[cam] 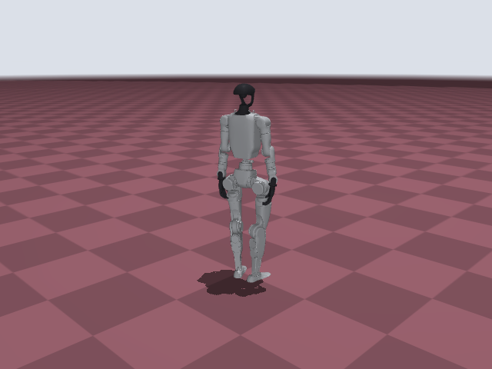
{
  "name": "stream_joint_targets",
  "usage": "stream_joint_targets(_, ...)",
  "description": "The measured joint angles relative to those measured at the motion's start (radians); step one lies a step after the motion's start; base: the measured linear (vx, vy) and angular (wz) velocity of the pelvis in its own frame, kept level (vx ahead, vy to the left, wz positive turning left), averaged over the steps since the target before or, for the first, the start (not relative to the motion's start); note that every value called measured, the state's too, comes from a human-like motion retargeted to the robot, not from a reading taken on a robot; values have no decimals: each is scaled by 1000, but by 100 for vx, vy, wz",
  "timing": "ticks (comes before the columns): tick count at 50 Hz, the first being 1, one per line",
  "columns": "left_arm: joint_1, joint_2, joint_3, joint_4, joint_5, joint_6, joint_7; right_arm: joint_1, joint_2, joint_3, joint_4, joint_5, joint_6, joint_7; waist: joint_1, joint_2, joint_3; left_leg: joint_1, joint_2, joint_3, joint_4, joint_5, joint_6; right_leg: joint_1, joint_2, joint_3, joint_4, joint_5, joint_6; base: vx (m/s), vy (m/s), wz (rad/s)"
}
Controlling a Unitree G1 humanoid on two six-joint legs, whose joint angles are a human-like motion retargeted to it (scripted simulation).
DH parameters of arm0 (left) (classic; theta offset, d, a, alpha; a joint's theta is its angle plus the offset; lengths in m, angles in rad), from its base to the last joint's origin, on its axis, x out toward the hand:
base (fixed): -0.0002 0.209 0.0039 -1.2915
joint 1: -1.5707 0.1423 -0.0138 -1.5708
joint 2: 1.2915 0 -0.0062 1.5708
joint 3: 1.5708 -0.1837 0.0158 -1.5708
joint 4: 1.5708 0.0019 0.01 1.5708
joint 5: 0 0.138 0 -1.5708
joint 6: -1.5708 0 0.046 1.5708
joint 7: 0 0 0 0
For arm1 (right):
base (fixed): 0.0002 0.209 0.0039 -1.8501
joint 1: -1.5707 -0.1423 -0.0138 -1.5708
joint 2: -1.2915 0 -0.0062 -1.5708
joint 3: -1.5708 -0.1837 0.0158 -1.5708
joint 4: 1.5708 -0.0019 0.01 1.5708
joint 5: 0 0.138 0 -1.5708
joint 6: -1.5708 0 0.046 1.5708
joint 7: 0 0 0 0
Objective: In place motions
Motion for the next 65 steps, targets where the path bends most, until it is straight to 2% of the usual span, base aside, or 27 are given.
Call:
stream_joint_targets(2,4,-13,7,-34,-46,-25,16,-19,1,10,-16,3,-2,-1,3,-4,9,-19,3,10,10,2,-5,-30,10,2,16,0,-32,-17,9,-27)
stream_joint_targets(3,14,-14,-1,-60,-69,-43,6,-28,-1,27,-27,13,-11,1,6,-5,26,-10,0,23,6,6,-3,-40,24,81,17,10,-43,-11,8,-19)
stream_joint_targets(4,16,-16,-17,-76,-84,-48,-8,-38,-3,41,-41,19,-17,5,-7,0,45,-4,0,17,5,10,-1,-37,31,89,16,14,-50,-11,9,15)
stream_joint_targets(8,-36,-11,-31,-71,-49,-9,-16,-64,8,61,-106,11,-25,8,-87,29,108,4,14,-33,11,22,-4,-6,41,34,8,12,-52,-21,6,56)
stream_joint_targets(12,-42,-15,-70,-82,-24,-15,-5,-45,9,61,-107,54,-56,1,-81,37,90,-3,12,-52,9,26,-9,-9,43,26,7,9,-59,4,5,26)
stream_joint_targets(20,-36,-28,-81,-88,-34,-27,-14,-29,7,71,-31,20,-25,-13,-54,45,77,3,14,-62,-2,28,-17,-11,45,20,13,6,-66,2,1,-3)
stream_joint_targets(25,-34,-16,-72,-48,-24,-22,-10,-20,5,77,-6,-4,-19,-27,69,38,66,20,41,59,-5,10,-28,17,76,135,-4,-7,-74,2,0,-94)
stream_joint_targets(29,-27,-11,-69,-26,-21,-20,-6,-16,2,63,3,-5,-16,-25,-51,44,72,10,14,-59,0,23,-20,-5,48,15,14,2,-74,3,-1,122)
stream_joint_targets(53,-16,5,-46,-77,-38,-20,-6,-11,8,70,-28,0,-22,-8,-61,40,62,28,41,-42,-16,12,-43,-22,68,37,28,5,-90,0,0,-1)
stream_joint_targets(57,-7,9,-40,-87,-37,-20,-8,-14,2,66,-27,6,-21,-9,-54,33,65,-7,54,-32,68,-16,-49,-20,65,49,29,4,-96,0,0,0)
stream_joint_targets(60,-1,12,-37,-93,-35,-20,-8,-16,-4,62,-30,17,-22,-9,-43,15,66,-92,60,-19,230,-15,-45,-22,46,70,26,6,-95,0,0,0)
stream_joint_targets(65,-15,19,-34,-103,-39,-16,-11,-24,-14,50,-35,27,-22,-10,-53,-15,72,-345,99,-54,647,184,-73,-29,9,22,0,13,-90,-10,4,61)
